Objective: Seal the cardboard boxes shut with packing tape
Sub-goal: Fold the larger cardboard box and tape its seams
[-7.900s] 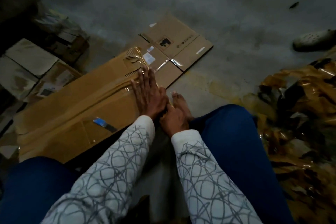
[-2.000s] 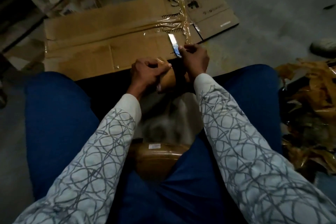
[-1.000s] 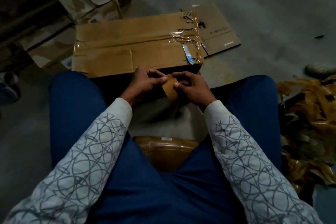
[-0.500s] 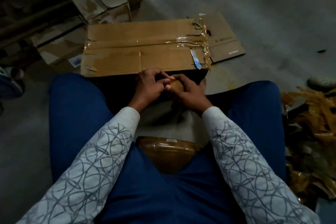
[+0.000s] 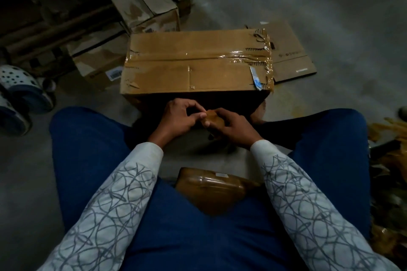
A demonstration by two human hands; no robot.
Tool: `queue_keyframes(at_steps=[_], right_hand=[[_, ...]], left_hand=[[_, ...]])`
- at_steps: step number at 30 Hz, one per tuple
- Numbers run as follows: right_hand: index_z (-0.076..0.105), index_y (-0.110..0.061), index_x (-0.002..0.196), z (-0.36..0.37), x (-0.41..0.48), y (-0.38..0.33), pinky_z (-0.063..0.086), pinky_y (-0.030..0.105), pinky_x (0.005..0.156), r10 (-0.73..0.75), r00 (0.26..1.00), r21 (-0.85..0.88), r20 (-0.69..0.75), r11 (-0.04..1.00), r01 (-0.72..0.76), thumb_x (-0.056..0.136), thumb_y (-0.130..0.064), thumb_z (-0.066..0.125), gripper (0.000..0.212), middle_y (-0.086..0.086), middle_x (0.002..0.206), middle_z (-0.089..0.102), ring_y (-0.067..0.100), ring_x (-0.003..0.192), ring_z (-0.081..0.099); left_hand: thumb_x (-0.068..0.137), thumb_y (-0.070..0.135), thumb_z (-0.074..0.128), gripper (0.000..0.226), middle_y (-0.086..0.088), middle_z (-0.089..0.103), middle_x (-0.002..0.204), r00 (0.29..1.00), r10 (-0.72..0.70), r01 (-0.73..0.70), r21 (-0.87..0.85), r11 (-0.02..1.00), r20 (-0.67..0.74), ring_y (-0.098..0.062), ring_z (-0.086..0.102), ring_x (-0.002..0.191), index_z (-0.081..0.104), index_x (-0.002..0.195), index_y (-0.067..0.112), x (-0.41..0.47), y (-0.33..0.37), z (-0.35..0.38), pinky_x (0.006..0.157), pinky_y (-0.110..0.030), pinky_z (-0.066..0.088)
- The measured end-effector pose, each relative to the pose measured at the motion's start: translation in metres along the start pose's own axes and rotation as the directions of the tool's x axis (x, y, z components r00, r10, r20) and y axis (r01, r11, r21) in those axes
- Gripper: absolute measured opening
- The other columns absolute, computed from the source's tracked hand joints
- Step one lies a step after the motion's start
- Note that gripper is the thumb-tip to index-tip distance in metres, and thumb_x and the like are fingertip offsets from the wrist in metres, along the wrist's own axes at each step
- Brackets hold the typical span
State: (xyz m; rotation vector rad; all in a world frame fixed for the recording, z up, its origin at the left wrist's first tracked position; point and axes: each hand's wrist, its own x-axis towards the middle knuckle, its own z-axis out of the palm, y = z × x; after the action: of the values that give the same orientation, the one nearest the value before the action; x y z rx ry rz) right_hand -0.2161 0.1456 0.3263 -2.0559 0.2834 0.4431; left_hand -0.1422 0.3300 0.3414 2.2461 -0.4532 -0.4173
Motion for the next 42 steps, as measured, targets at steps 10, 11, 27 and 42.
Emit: queue_keyframes(at_steps=[10, 11, 27, 42], right_hand=[[0.062, -0.033, 0.122, 0.004, 0.000, -0.001, 0.064, 0.036, 0.069, -0.047, 0.999, -0.022, -0.024, 0.999, 0.047, 0.089, -0.045, 0.072, 0.037, 0.001, 0.099, 0.075, 0.011, 0.076, 0.074], [0.062, -0.034, 0.121, 0.004, -0.001, 0.000, 0.063, 0.033, 0.066, -0.051, 0.998, -0.037, -0.040, 0.998, 0.050, 0.088, -0.045, 0.072, 0.036, 0.001, 0.099, 0.074, 0.012, 0.075, 0.074], [0.067, -0.025, 0.121, -0.008, -0.004, 0.005, 0.052, 0.014, 0.061, -0.062, 0.995, -0.099, -0.080, 0.994, 0.054, 0.088, -0.040, 0.073, 0.037, 0.000, 0.096, 0.070, 0.020, 0.087, 0.072], [0.055, -0.027, 0.132, 0.024, 0.007, 0.001, 0.064, 0.041, 0.068, -0.015, 0.997, 0.101, -0.077, 0.995, 0.022, 0.089, -0.047, 0.070, 0.050, 0.009, 0.106, 0.072, 0.019, 0.075, 0.075]], left_hand=[[0.084, 0.021, 0.079, 0.009, 0.006, 0.075, 0.093, 0.993, -0.003, -0.002, 0.042, 0.999, 0.117, -0.006, 0.067, 0.092, 0.079, 0.091, 0.027, -0.001, 0.005, -0.013, 0.087, -0.031, 0.055], [0.084, 0.022, 0.079, 0.008, 0.006, 0.075, 0.094, 0.990, -0.006, -0.002, 0.052, 0.999, 0.142, -0.008, 0.067, 0.093, 0.079, 0.091, 0.027, -0.001, 0.006, -0.011, 0.087, -0.032, 0.055], [0.080, 0.016, 0.083, 0.012, 0.013, 0.066, 0.068, 0.988, -0.009, 0.019, -0.060, 0.998, 0.157, 0.012, 0.058, 0.057, 0.074, 0.082, 0.024, 0.009, 0.000, 0.005, 0.057, -0.009, 0.045], [0.080, 0.019, 0.083, 0.012, 0.008, 0.074, 0.082, 0.997, -0.067, 0.065, -0.065, 0.996, -0.037, -0.007, 0.069, 0.080, 0.076, 0.079, 0.029, 0.015, -0.015, -0.005, 0.073, -0.024, 0.054]])
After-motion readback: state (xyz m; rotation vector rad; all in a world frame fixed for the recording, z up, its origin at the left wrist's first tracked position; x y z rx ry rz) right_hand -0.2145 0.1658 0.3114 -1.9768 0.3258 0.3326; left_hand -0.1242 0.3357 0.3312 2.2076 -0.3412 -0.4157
